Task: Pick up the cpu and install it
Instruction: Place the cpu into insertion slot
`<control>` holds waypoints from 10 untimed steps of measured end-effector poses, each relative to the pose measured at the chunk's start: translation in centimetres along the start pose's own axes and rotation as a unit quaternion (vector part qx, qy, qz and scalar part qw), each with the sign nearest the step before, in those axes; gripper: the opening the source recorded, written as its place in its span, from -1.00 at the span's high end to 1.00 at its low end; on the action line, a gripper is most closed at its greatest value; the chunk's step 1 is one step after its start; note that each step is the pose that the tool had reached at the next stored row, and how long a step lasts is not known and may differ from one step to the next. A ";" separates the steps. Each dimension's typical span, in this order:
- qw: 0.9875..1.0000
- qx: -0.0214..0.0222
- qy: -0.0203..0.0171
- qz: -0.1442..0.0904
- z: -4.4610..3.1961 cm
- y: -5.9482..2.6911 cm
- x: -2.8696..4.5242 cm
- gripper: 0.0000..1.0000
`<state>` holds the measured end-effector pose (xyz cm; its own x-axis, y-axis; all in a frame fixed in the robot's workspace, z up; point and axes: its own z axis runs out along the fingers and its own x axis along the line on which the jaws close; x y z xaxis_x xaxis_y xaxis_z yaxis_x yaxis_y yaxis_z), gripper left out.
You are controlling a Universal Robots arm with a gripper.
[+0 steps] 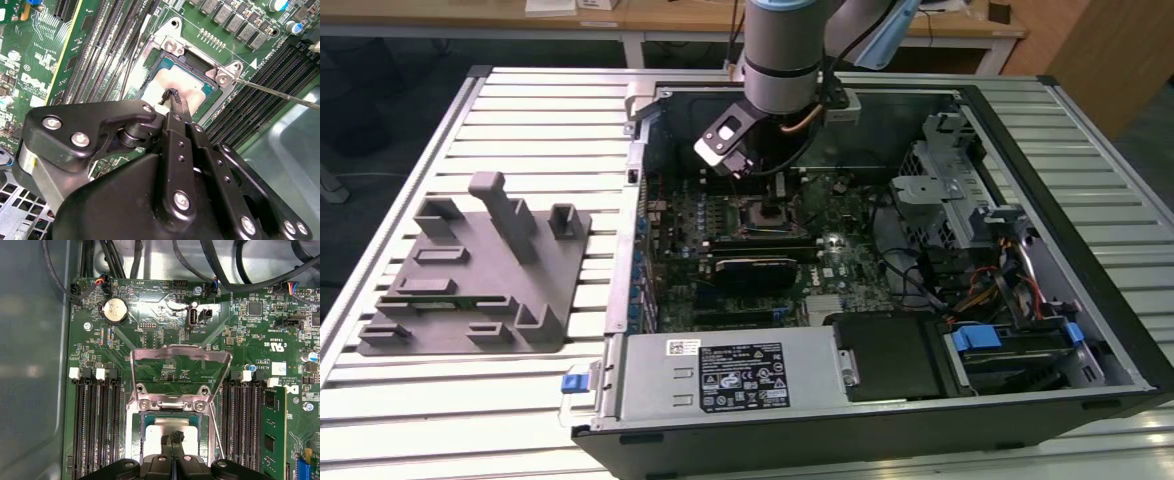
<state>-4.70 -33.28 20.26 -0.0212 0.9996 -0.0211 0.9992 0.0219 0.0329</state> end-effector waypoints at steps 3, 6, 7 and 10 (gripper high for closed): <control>1.000 0.000 0.000 0.000 0.02 0.00 0.00 0.79; 1.000 0.000 0.001 0.000 0.08 0.00 -0.01 0.79; 1.000 0.000 0.001 0.000 0.09 0.00 -0.02 0.79; 1.000 0.000 0.002 -0.001 0.12 0.00 -0.03 0.79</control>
<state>-4.70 -33.31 20.14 -0.0240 0.9996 -0.0169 0.9991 0.0245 0.0331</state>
